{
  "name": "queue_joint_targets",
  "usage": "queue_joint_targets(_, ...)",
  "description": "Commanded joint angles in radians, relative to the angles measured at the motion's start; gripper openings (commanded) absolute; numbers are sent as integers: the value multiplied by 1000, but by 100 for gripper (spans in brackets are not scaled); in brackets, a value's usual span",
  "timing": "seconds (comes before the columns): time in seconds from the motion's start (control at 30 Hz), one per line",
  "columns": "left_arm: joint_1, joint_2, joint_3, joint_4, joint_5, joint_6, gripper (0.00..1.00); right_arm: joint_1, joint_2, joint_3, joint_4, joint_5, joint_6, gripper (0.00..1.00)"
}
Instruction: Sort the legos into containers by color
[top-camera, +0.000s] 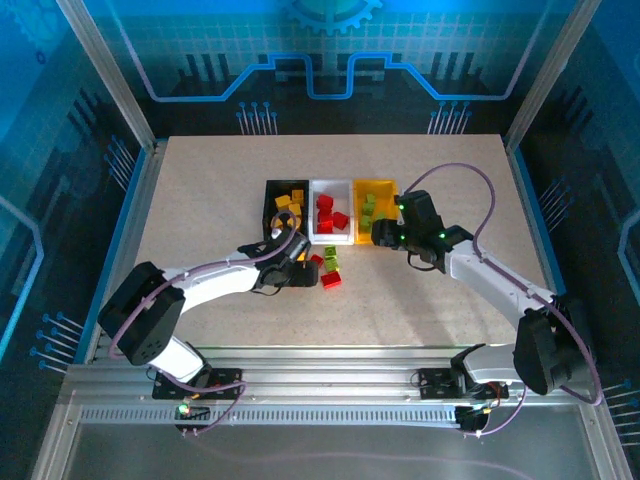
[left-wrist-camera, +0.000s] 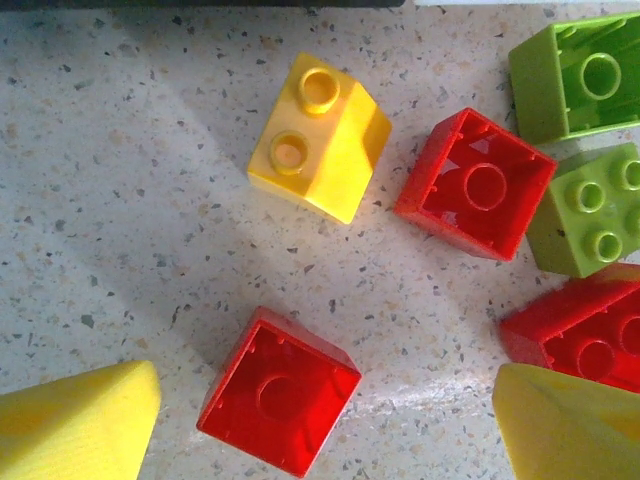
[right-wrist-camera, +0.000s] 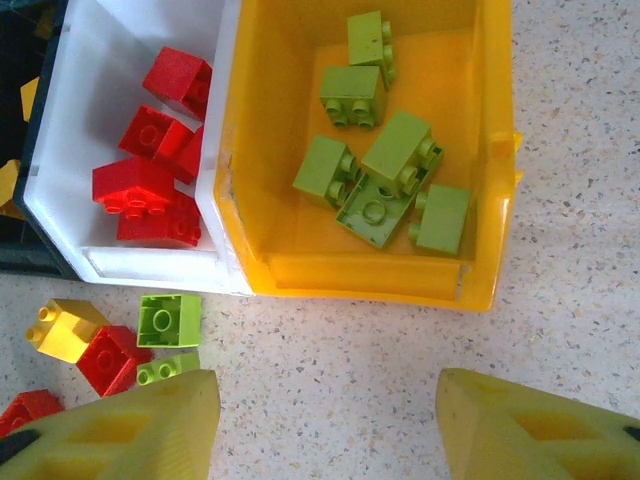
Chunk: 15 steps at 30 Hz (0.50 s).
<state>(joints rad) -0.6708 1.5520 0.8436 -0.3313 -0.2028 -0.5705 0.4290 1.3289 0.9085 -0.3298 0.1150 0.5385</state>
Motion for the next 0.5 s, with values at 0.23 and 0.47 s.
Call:
queue_joint_targets(0.23, -6, 86, -6, -18, -58, 0, 58, -21, -50, -22, 3, 1, 12, 61)
queue_joint_targets(0.47, -6, 40, -20, -20, -49, -3, 41, -24, -45, -18, 9, -5, 16, 61)
